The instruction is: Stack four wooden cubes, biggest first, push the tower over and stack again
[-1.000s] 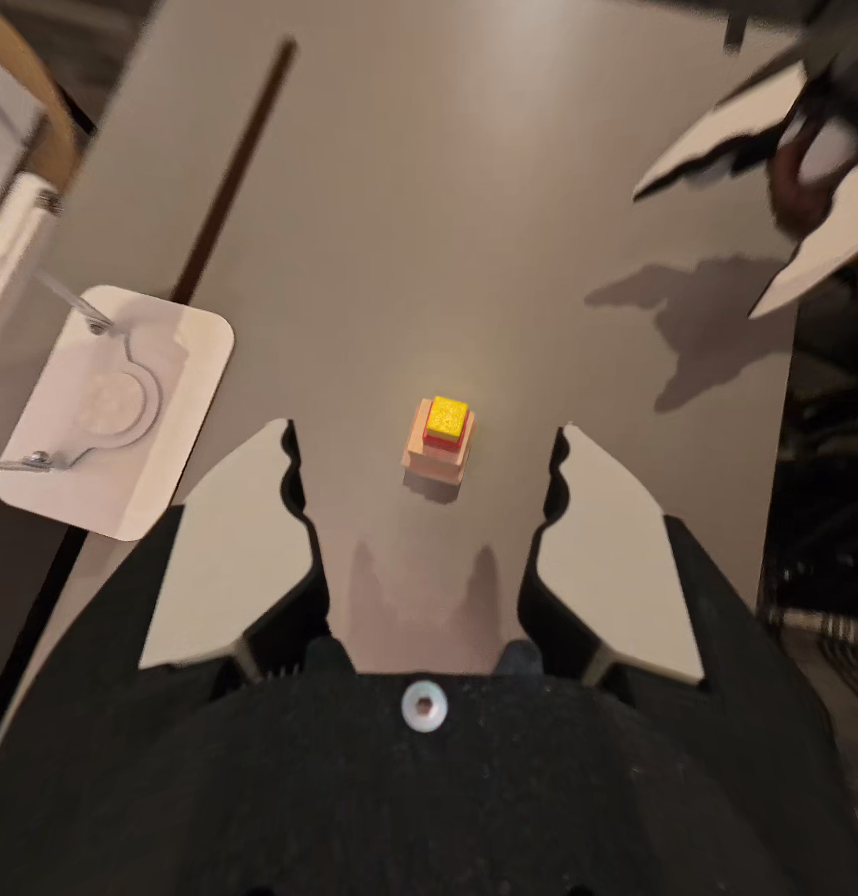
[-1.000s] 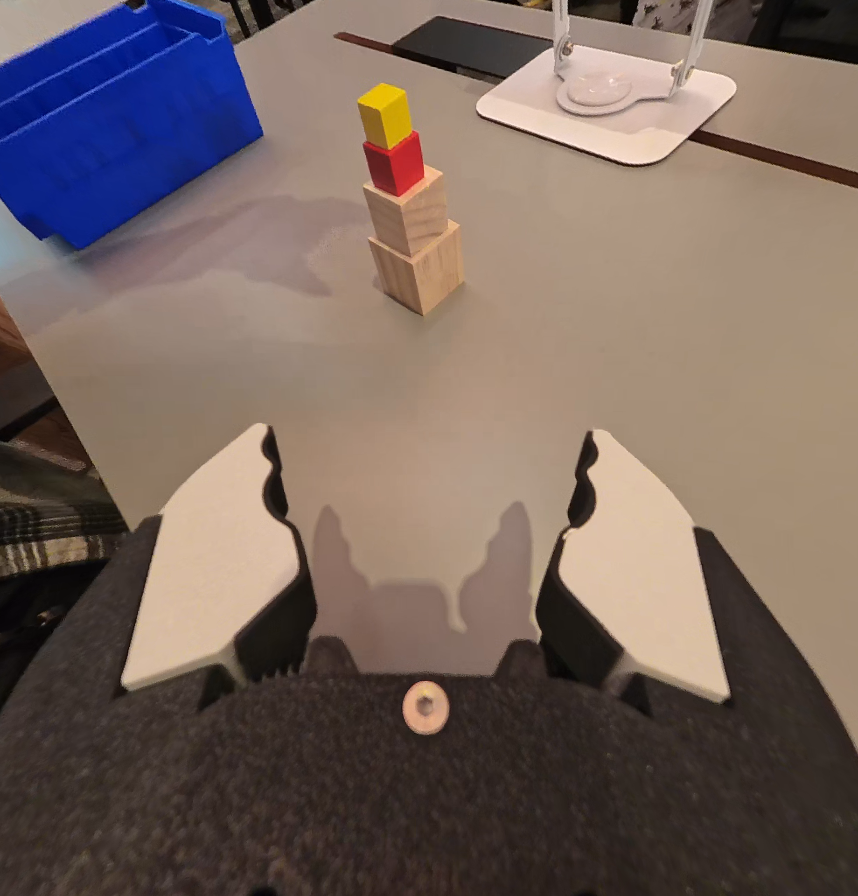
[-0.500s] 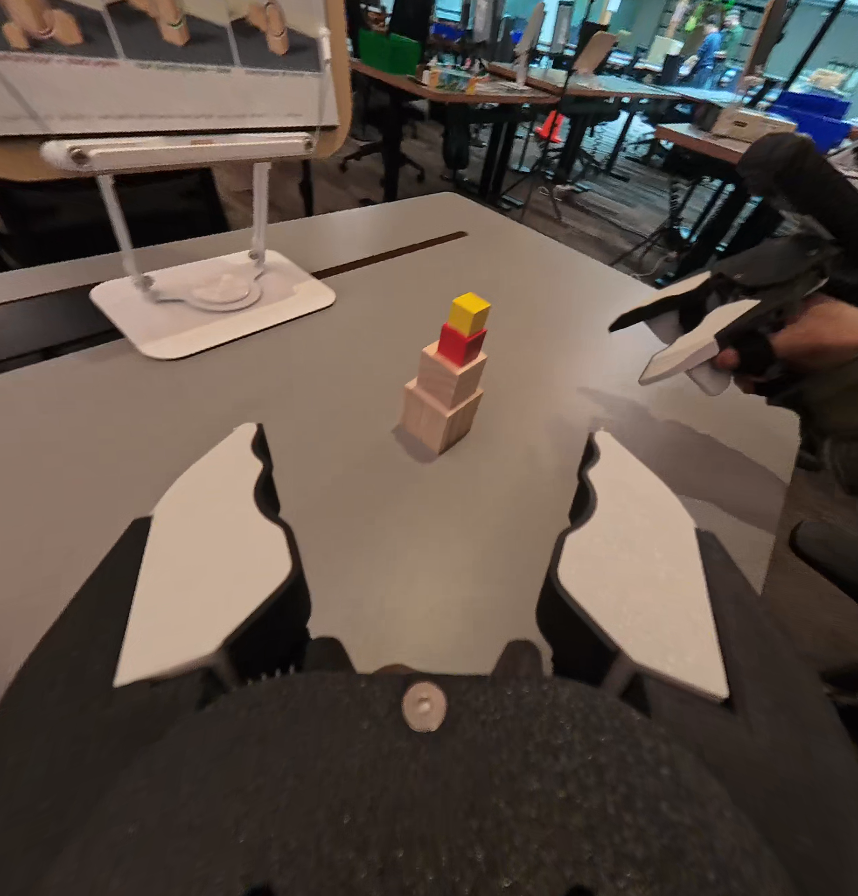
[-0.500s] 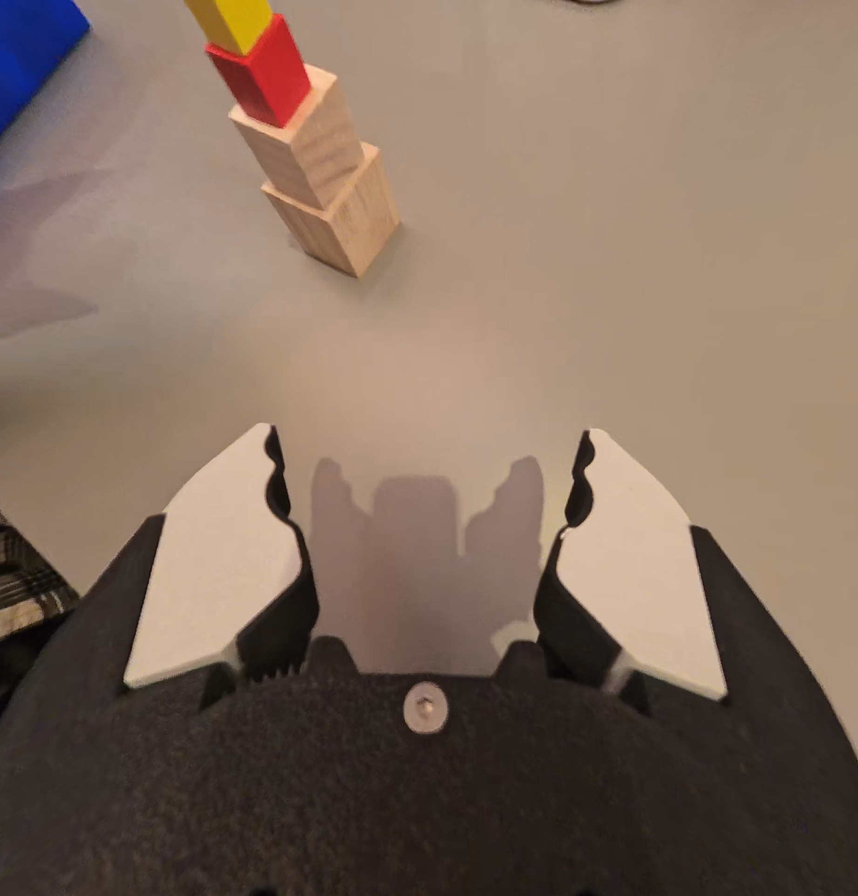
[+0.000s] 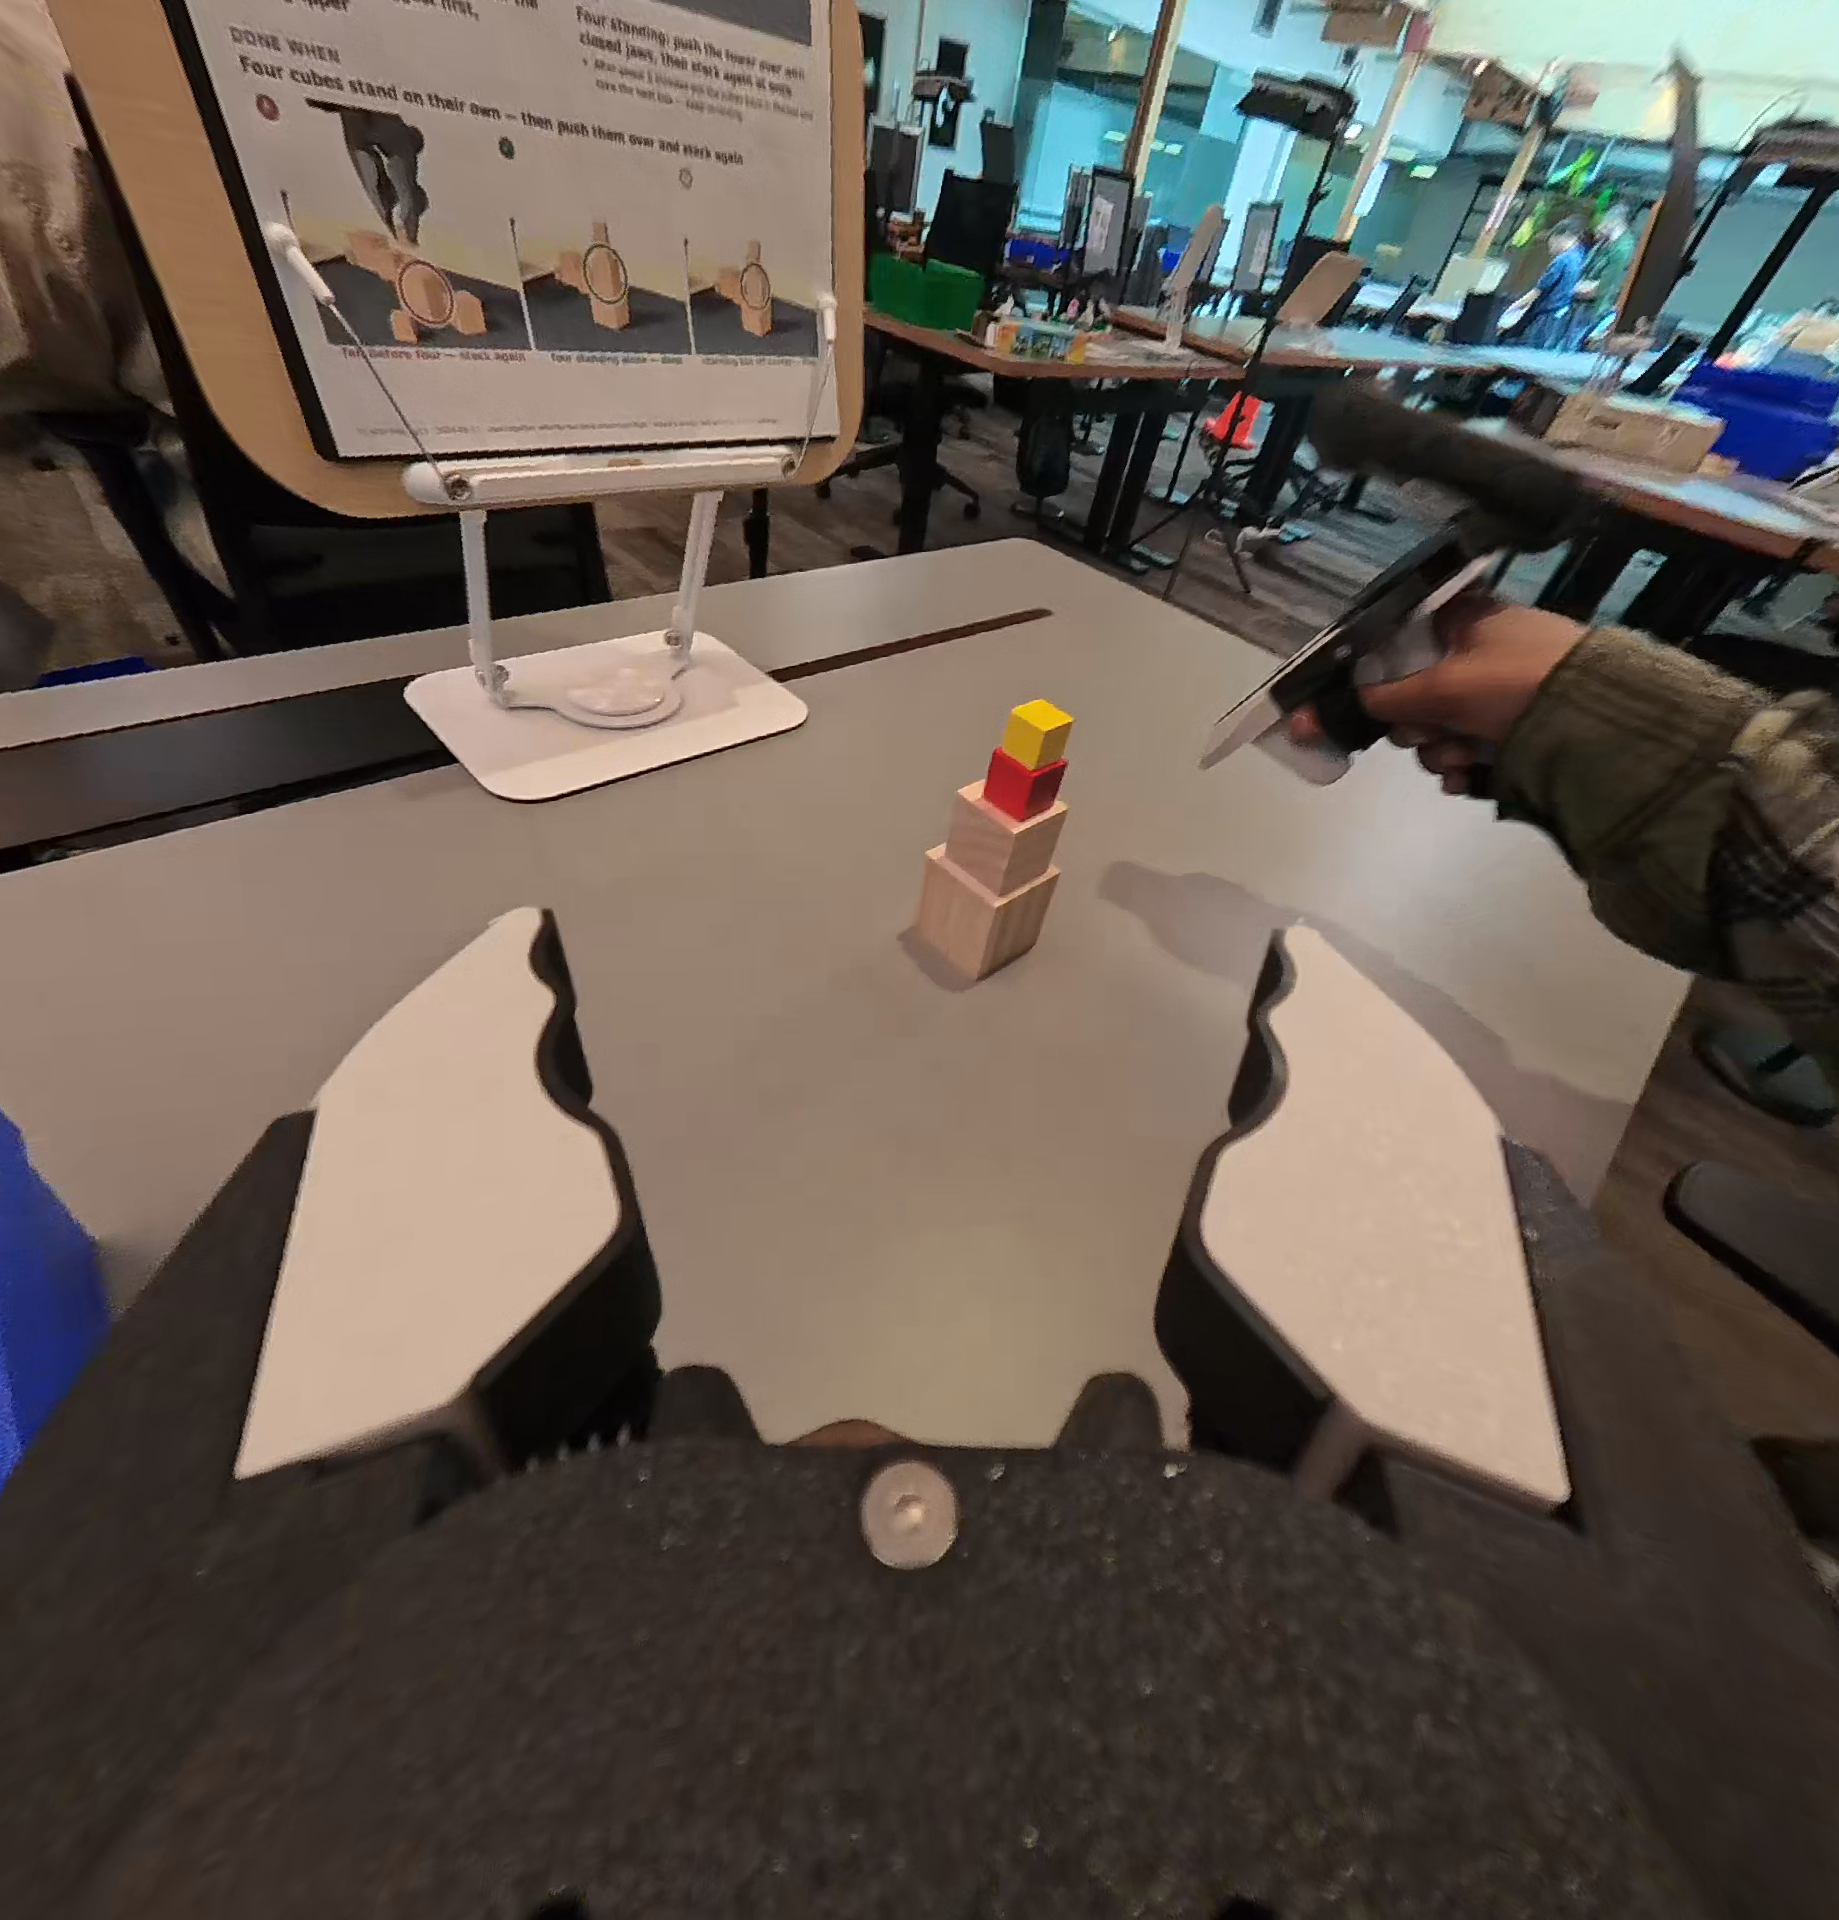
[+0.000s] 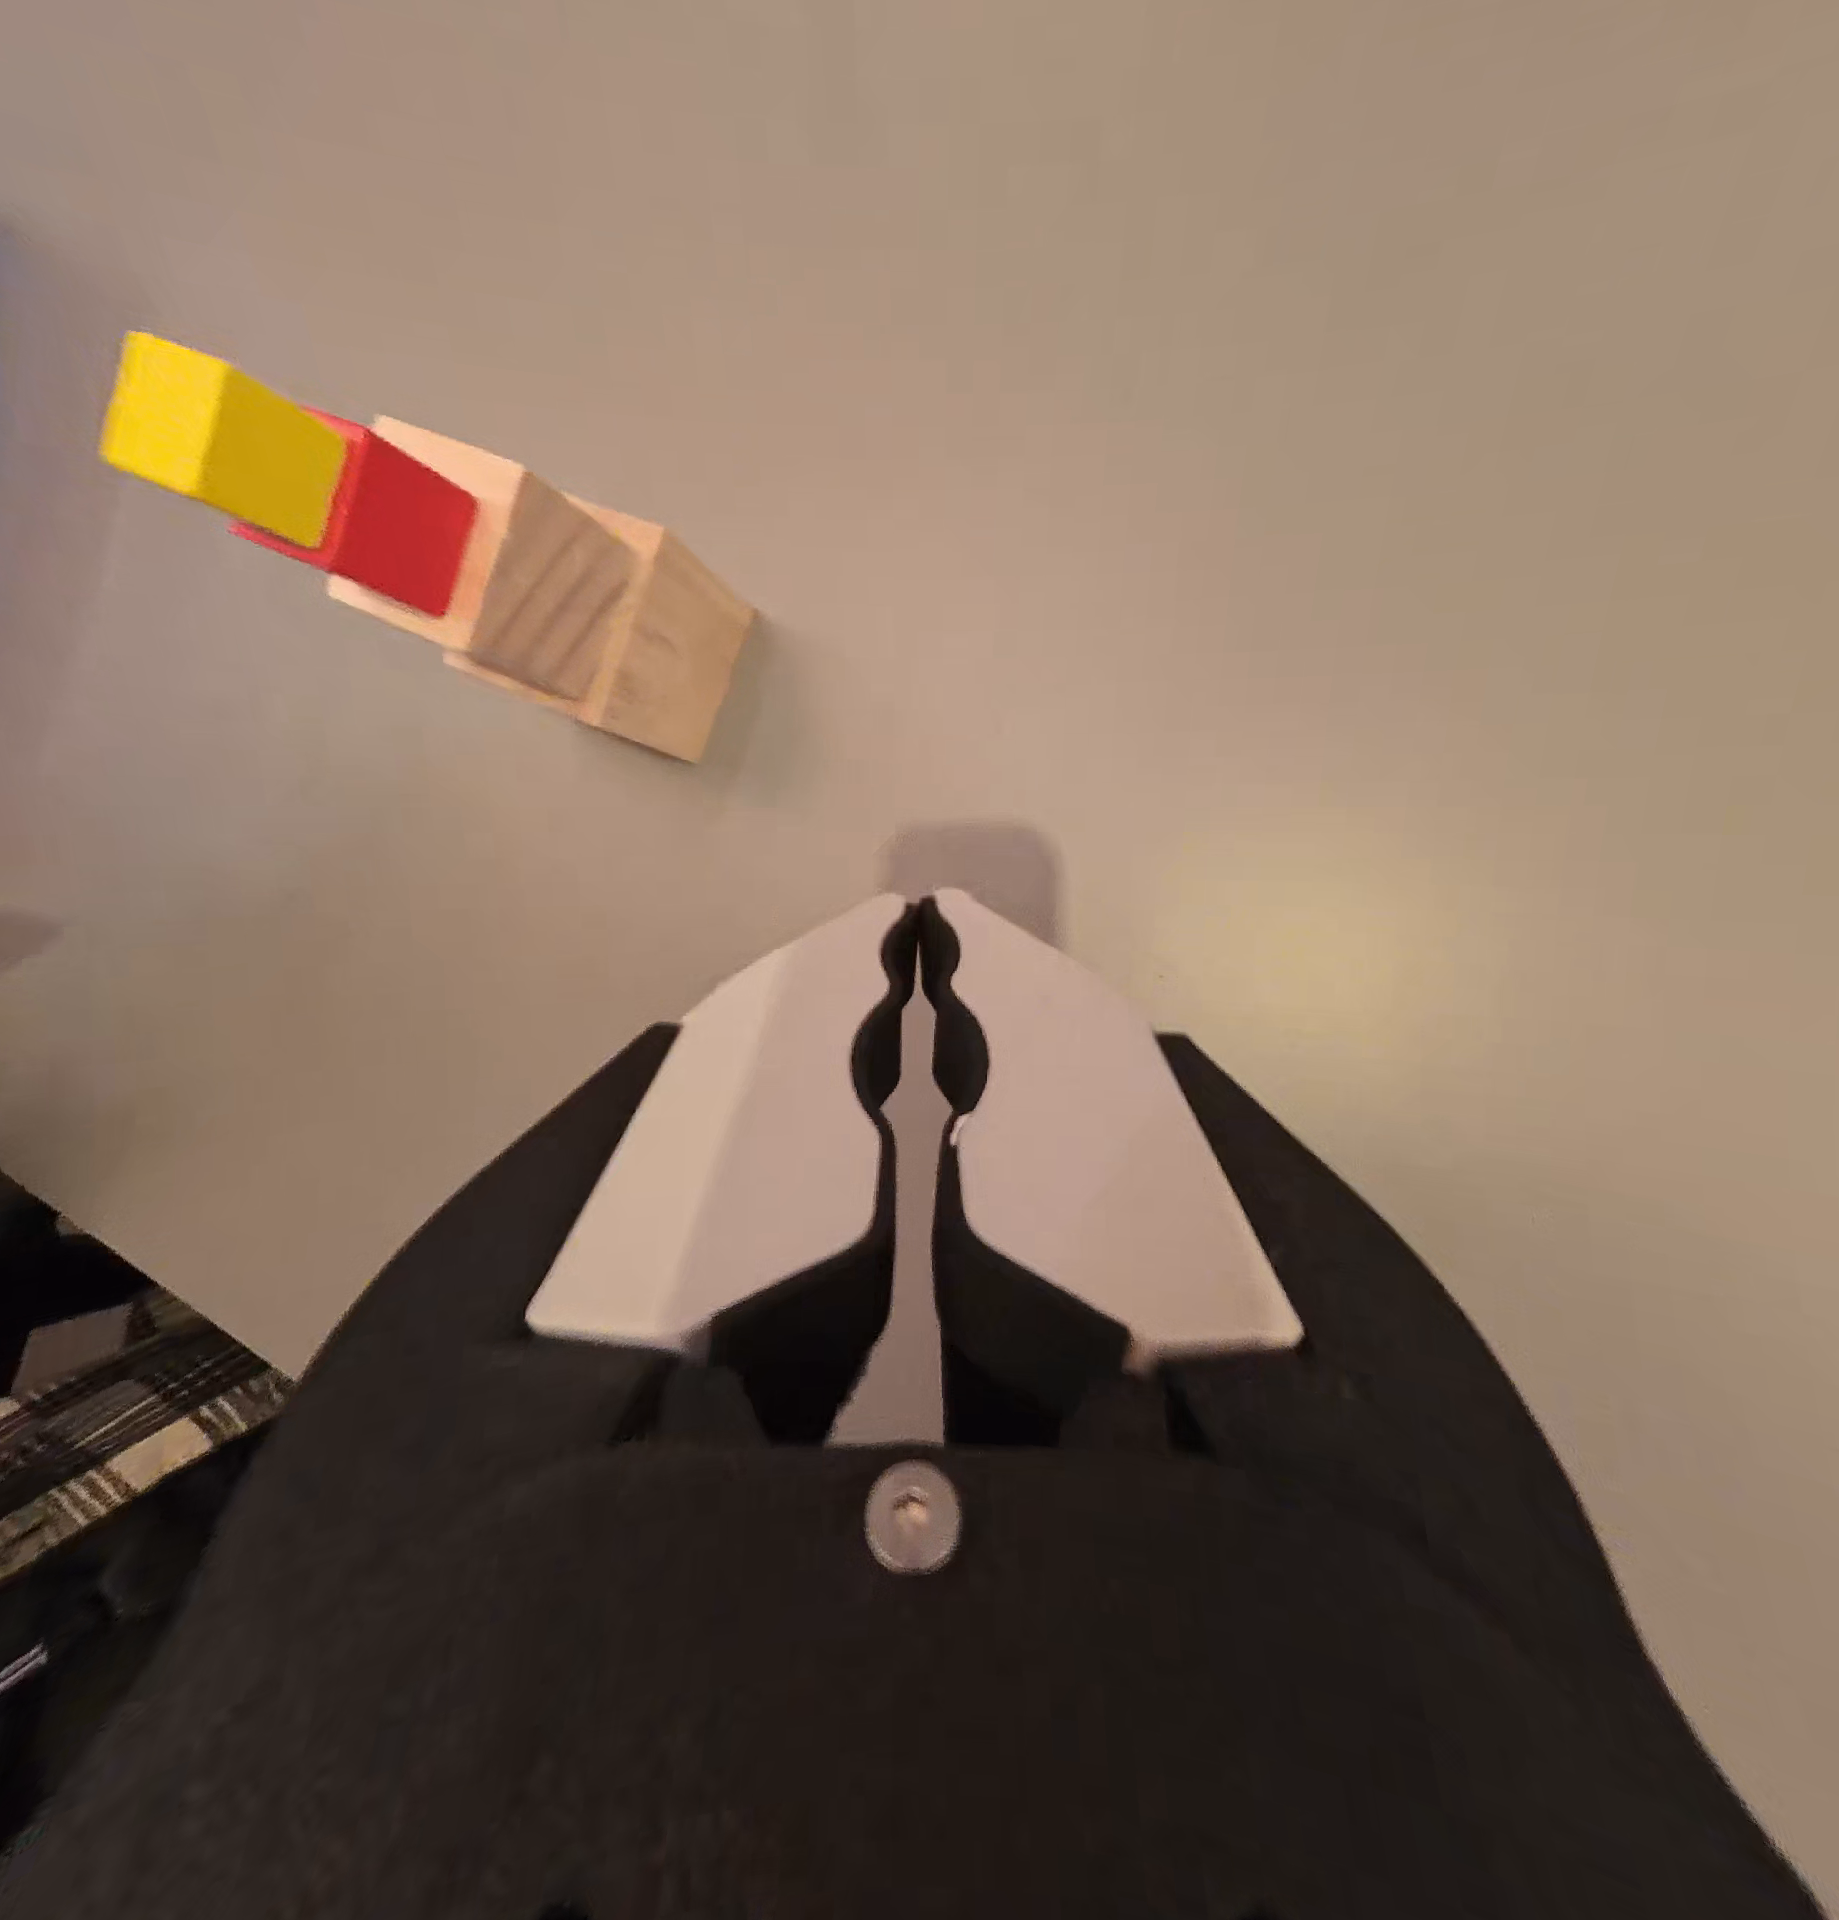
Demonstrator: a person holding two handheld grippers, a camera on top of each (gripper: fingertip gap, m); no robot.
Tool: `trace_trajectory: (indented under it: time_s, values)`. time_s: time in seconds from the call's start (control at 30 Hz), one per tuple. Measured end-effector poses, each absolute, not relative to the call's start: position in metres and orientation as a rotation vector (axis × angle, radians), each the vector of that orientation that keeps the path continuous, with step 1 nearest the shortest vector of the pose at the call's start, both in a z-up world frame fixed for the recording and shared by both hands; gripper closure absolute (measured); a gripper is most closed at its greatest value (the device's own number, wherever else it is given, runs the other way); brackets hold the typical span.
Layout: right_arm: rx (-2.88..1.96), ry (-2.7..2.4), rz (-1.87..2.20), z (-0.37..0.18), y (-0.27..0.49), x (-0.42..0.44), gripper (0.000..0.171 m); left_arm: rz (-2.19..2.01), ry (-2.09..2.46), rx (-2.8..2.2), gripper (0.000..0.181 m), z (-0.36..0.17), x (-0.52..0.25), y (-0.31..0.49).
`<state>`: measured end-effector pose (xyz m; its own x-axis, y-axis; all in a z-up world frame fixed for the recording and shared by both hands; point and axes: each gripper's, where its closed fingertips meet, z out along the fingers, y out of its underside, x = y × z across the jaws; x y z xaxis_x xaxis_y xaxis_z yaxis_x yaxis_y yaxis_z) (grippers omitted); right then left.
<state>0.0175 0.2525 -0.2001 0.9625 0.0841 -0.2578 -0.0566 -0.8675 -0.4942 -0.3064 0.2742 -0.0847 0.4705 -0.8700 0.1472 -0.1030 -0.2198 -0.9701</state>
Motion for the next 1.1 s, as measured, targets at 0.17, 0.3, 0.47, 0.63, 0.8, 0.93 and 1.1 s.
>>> trace_trajectory:
  time_s: [0.17, 0.3, 0.47, 0.63, 0.8, 0.93, 1.1]
  values:
    - [-2.681, 0.032, 0.332, -0.212, 0.263, 0.012, 0.171, -0.909, 0.841, -1.613, 0.062, -0.072, -0.317, 0.268]
    - [-2.723, 0.100, 0.324, -0.216, 0.272, 0.007, 0.171, -0.942, 0.852, -1.588, 0.064, -0.065, -0.320, 0.259]
    - [-2.791, 0.202, 0.316, -0.225, 0.278, -0.002, 0.171, -0.947, 0.871, -1.578, 0.064, -0.061, -0.323, 0.254]
    - [-2.847, 0.276, 0.297, -0.230, 0.284, -0.016, 0.171, -0.958, 0.889, -1.573, 0.066, -0.061, -0.323, 0.251]
    - [-2.861, 0.259, 0.291, -0.227, 0.301, -0.042, 0.171, -0.973, 0.916, -1.583, 0.068, -0.065, -0.319, 0.249]
    - [-2.869, 0.145, 0.314, -0.221, 0.315, -0.083, 0.171, -0.976, 0.926, -1.597, 0.068, -0.071, -0.313, 0.252]
    - [-2.826, -0.002, 0.329, -0.200, 0.327, -0.120, 0.171, -0.979, 0.932, -1.623, 0.068, -0.080, -0.310, 0.256]
